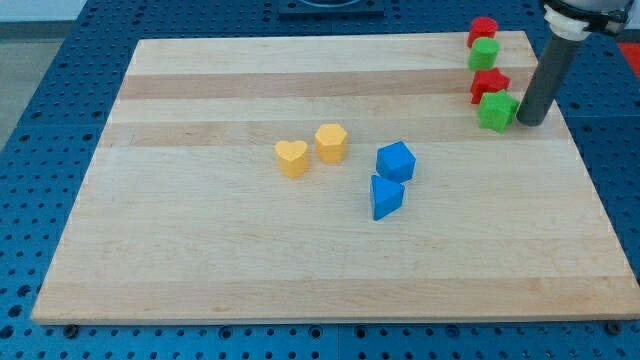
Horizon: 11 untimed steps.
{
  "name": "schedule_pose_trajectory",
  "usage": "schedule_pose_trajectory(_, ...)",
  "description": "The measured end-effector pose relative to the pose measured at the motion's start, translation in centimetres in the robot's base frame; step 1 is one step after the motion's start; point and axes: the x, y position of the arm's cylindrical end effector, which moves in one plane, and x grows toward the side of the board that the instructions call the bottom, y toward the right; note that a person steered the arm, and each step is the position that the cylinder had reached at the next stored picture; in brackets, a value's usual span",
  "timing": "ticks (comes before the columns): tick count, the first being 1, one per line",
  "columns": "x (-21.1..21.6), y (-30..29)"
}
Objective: Place your hand at left side of the blue blocks
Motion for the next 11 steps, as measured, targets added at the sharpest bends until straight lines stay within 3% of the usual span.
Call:
schedule_pose_trajectory(1, 0.4, 0.0)
schedule_pose_trajectory(4, 8.3, -1.4)
schedule_pose_trajectory(7, 15.5, -12.5)
schedule_pose_trajectory(10, 16.1, -23.3)
schedule_pose_trajectory(11, 14.5, -24.7)
